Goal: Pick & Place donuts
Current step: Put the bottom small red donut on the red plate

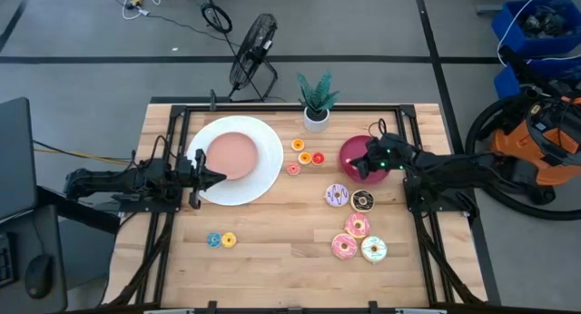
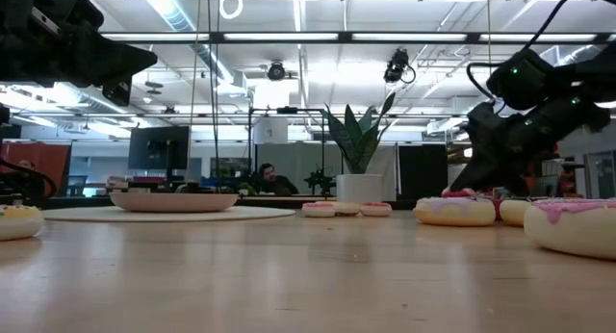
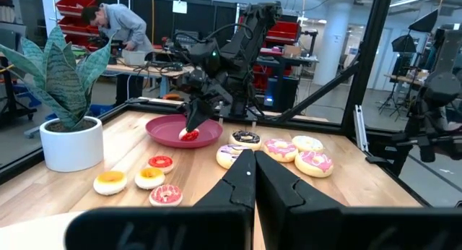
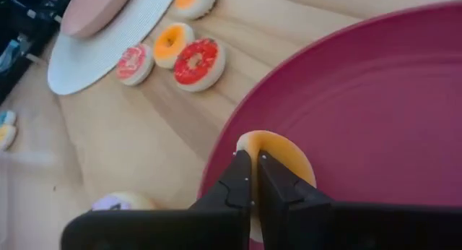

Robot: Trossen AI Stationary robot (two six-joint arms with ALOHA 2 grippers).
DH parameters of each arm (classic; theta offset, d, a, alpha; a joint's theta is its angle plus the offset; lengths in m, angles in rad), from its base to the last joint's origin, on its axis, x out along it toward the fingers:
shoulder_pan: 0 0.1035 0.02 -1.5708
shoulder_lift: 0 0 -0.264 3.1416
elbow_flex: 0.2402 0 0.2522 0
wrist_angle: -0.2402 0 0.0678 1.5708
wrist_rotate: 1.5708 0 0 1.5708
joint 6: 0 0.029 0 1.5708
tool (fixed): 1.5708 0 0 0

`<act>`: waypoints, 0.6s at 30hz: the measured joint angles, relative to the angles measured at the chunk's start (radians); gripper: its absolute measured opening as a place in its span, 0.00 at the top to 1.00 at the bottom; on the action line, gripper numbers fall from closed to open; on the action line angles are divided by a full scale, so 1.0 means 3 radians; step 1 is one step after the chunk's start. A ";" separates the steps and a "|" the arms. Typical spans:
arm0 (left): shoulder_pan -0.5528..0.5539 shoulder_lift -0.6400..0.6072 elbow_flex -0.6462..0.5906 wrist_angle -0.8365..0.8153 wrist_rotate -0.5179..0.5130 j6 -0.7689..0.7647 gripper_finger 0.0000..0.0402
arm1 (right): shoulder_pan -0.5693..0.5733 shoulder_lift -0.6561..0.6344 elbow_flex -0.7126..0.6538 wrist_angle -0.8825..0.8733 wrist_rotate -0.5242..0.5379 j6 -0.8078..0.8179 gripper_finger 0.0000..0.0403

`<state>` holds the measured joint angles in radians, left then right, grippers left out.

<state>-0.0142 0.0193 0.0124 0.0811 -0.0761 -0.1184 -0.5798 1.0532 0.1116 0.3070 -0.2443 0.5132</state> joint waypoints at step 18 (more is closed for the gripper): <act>0.0000 0.0000 0.0000 0.0003 0.0000 -0.0005 0.98 | -0.0080 0.0043 0.0001 -0.0001 0.0446 -0.0221 0.81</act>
<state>-0.0140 0.0193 0.0124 0.0818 -0.0761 -0.1200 -0.6037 1.0662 0.1120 0.3067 -0.1106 0.4469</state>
